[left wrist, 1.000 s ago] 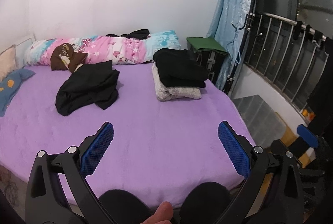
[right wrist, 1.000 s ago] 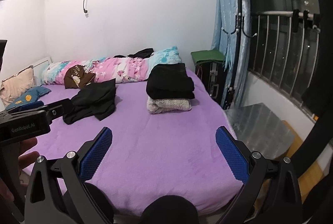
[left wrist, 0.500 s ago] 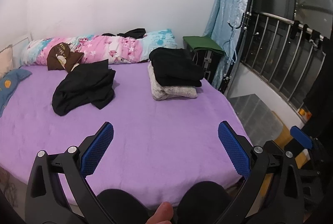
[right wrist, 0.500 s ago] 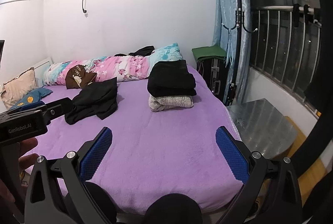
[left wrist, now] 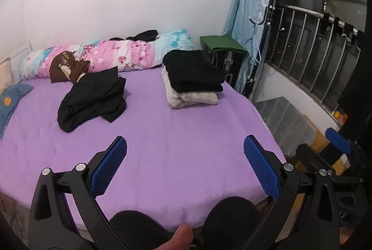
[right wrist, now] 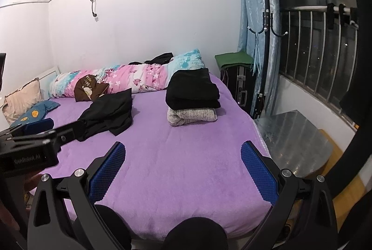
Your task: Fold large clothes
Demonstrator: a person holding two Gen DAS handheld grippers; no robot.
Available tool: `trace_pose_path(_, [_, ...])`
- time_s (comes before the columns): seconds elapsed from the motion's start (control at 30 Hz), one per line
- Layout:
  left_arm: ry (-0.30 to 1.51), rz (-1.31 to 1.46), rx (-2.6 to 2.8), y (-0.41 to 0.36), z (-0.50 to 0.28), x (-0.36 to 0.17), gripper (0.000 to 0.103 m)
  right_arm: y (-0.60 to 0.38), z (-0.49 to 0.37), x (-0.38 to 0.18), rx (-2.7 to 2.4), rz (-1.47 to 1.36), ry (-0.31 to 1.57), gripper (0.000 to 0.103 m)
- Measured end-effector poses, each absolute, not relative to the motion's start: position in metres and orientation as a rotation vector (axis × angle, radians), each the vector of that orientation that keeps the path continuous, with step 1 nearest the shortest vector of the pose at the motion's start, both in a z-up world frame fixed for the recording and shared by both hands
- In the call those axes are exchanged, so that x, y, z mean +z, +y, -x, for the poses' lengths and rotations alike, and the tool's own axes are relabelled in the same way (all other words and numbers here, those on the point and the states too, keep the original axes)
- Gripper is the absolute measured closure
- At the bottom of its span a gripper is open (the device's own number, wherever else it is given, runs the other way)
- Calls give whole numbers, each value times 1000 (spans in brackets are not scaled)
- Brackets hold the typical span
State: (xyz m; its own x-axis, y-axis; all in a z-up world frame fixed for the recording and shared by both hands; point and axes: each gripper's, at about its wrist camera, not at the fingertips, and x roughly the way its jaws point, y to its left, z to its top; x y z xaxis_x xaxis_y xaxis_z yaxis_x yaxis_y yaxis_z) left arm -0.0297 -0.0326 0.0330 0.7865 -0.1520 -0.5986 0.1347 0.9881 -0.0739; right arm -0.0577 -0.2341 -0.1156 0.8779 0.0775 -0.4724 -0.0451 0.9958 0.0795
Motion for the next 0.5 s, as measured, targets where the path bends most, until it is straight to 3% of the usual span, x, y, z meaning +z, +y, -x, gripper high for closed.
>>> trace_pose_path(0.5, [647,8,-109,-29,30,32,6,-232,60,-113,65,-65,486,6])
